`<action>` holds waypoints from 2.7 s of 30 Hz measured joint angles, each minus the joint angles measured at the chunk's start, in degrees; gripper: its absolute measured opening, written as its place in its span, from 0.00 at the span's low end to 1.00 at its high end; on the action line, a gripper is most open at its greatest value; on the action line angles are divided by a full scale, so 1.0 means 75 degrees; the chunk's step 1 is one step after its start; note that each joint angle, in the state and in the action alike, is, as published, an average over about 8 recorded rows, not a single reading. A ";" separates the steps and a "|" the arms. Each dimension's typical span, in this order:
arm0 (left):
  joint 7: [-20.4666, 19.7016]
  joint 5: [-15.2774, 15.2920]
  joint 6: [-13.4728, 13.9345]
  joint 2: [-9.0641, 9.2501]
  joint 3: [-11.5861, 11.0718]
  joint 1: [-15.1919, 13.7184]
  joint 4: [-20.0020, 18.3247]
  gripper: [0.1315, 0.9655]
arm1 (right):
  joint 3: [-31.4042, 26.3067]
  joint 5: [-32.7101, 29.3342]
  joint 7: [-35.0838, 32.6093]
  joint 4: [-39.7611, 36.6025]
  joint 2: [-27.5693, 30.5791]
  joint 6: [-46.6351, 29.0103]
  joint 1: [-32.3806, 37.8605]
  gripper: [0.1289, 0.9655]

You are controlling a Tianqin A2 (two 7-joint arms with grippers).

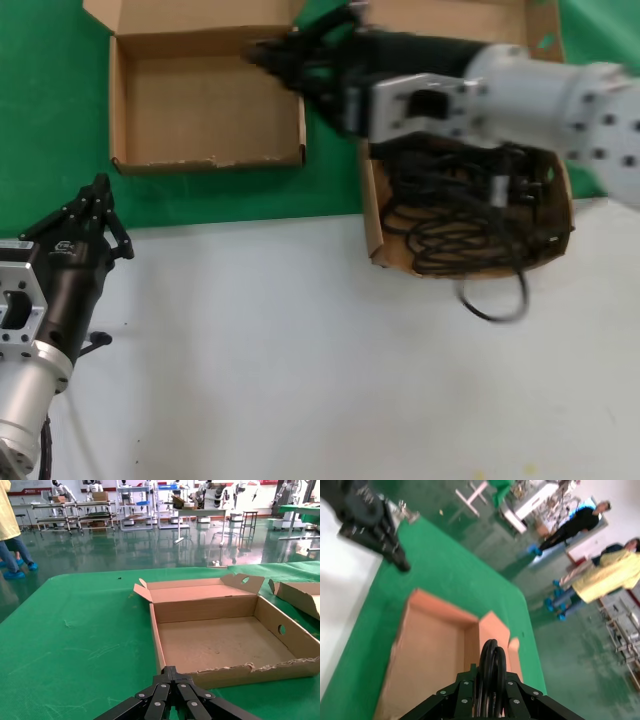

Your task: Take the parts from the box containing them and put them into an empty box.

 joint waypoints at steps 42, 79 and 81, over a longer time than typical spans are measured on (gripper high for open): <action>0.0000 0.0000 0.0000 0.0000 0.0000 0.0000 0.0000 0.02 | -0.1232 0.0766 -0.2847 -0.4314 -0.2817 0.3187 0.0942 0.21; 0.0000 0.0000 0.0000 0.0000 0.0000 0.0000 0.0000 0.02 | 0.0998 0.3795 -0.5718 -0.2449 -0.2209 0.3713 -0.0803 0.93; 0.0000 0.0000 0.0000 0.0000 0.0000 0.0000 0.0000 0.02 | 0.1456 0.4211 -0.6373 -0.2289 -0.2333 0.3466 -0.1119 0.94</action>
